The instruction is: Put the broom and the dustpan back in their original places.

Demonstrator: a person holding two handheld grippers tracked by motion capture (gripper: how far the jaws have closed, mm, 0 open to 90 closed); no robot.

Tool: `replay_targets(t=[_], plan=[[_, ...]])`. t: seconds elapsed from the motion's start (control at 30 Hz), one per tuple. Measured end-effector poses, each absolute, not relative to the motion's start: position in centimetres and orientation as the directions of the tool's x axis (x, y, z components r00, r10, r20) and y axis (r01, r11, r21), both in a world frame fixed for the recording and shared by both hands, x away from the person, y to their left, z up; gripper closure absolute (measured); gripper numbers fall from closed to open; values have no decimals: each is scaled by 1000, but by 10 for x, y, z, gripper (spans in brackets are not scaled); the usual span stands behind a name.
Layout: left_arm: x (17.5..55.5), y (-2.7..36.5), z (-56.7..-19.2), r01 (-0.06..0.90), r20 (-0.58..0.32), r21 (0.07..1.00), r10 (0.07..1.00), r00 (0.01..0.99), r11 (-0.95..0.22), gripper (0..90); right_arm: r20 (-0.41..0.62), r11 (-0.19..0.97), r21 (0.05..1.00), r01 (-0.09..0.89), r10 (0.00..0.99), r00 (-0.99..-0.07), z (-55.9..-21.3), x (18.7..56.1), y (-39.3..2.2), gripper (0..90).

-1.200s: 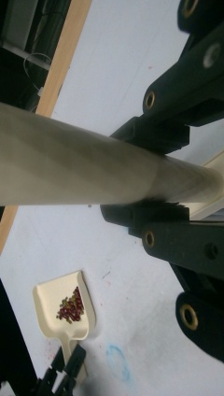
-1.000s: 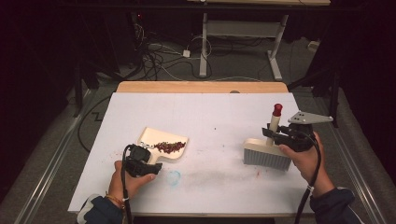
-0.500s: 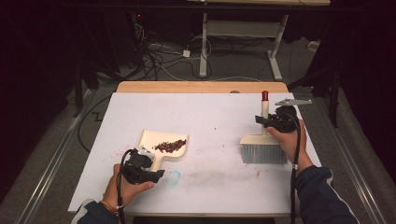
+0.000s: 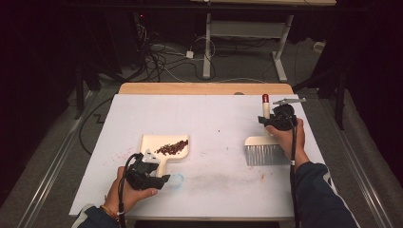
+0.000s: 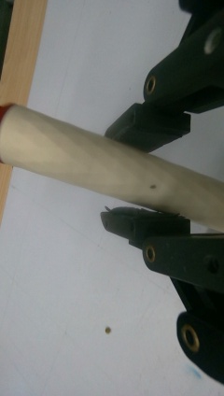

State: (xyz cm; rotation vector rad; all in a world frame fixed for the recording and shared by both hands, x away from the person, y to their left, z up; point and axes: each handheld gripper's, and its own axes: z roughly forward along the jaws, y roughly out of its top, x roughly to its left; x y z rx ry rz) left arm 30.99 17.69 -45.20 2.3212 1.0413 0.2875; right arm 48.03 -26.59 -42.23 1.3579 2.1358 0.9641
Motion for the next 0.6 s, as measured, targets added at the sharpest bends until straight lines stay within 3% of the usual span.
replay_targets(t=[0.27,0.6], plan=[[300,174,-446,475,92,687,715,693,-550,237,-13,270,771,577,912,-410,-420,477,-266,554],[298,175,-451,426,110,728,705,701,-537,206,-32,276,801,531,906,-423,-421,471,-264,474]])
